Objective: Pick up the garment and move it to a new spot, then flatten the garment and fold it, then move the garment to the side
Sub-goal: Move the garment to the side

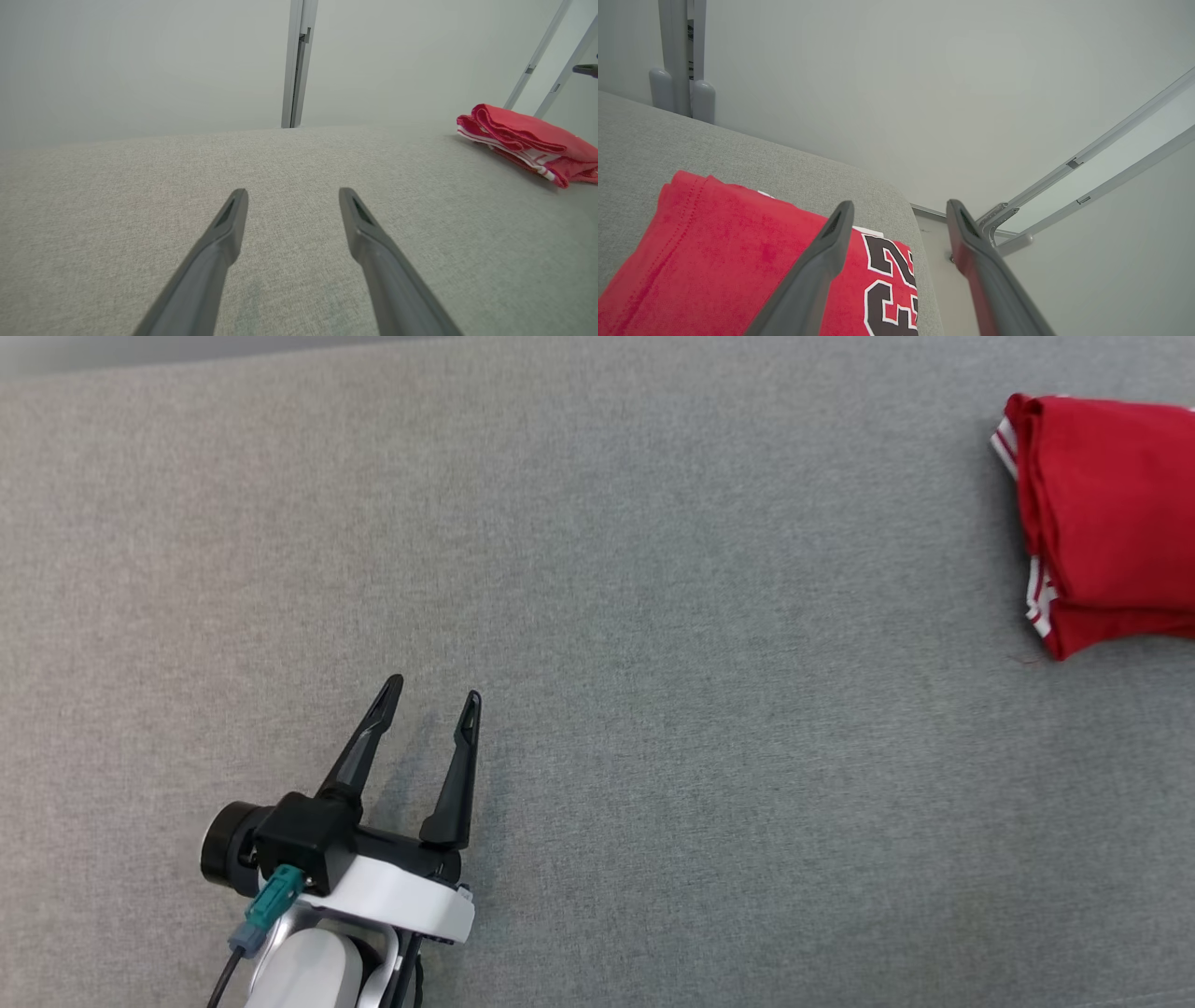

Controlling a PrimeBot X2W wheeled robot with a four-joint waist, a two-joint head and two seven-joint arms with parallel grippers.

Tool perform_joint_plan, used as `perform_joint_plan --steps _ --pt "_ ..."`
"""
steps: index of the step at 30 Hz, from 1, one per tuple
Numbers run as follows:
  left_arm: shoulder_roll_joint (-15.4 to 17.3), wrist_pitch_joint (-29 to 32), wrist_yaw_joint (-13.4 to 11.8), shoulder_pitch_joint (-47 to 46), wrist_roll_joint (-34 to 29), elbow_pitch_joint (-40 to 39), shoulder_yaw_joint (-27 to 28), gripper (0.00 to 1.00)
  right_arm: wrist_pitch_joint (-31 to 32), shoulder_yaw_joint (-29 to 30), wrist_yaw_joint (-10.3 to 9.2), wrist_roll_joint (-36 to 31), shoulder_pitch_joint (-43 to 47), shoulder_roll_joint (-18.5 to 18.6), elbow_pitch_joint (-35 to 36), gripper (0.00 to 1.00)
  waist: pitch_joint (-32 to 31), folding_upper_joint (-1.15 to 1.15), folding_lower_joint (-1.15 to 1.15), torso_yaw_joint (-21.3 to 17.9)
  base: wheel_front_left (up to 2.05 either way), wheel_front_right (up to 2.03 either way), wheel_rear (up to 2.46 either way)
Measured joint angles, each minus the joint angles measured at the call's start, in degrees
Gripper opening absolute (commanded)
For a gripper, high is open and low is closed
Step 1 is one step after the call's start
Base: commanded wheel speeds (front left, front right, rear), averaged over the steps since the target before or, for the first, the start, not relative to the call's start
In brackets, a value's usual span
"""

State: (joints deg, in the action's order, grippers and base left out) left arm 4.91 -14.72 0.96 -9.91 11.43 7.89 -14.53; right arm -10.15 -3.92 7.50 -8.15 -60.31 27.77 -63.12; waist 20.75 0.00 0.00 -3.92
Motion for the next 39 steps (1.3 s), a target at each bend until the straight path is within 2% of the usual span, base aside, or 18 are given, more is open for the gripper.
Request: perform_joint_plan --steps 5,11,18,24,32,39 --pt "-0.54 0.07 -1.24 -0.68 2.02 1.44 1.13 1.00 -3.45 0.82 0.00 2.37 3.19 -3.34 1.91 1.00 -3.87 0.00 0.00 -0.81 0.00 0.00 0.00" --pt "-1.04 -0.03 -3.11 -0.58 4.15 2.37 2.97 1.00 -4.59 0.34 0.00 7.62 9.51 -6.24 7.40 1.00 -9.15 0.00 0.00 -1.35 0.00 0.00 0.00" --pt "-1.09 -0.09 -4.66 3.25 4.89 4.67 4.22 1.00 -4.79 1.38 0.00 15.43 21.50 -10.22 19.85 1.00 -14.65 0.00 0.00 -1.04 0.00 0.00 0.00" --pt "-1.32 0.56 -6.13 5.32 5.42 6.68 3.92 1.00 -4.81 4.65 0.00 19.39 35.39 -16.21 32.50 1.00 -17.69 0.00 0.00 0.58 0.00 0.00 0.00" --pt "-0.59 0.36 -8.35 7.97 4.46 6.92 4.20 1.00 -1.94 5.80 -0.01 17.78 49.71 -23.07 47.95 1.00 -19.95 0.00 0.00 3.22 0.00 0.00 0.00" --pt "-0.81 0.05 -8.67 10.04 4.71 6.06 3.63 1.00 -1.49 5.94 -0.01 18.26 57.06 -24.81 53.80 1.00 -21.42 0.00 0.00 4.95 0.00 0.00 0.00"
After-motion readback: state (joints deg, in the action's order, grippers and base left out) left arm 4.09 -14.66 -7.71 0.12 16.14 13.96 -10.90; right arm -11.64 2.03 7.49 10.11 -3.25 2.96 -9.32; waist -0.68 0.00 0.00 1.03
